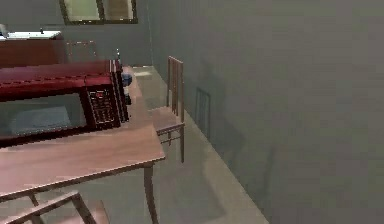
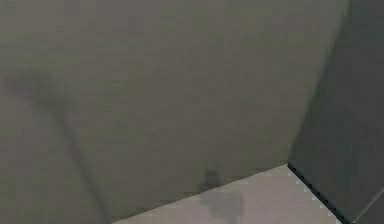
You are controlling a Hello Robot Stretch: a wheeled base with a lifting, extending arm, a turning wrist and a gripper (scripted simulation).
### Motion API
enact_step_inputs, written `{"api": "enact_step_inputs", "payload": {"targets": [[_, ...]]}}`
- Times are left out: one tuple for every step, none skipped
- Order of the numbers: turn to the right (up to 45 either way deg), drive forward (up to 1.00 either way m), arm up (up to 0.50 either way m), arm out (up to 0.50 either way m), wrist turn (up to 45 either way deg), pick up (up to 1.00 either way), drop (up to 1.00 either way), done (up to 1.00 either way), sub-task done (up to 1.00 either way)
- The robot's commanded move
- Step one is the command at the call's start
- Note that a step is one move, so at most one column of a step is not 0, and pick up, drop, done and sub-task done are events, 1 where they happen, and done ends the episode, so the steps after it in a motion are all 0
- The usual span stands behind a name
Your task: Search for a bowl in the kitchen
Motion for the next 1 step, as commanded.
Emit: {"api": "enact_step_inputs", "payload": {"targets": [[18.0,0.0,0.0,0.0,0.0,0.0,0.0,0.0,0.0]]}}
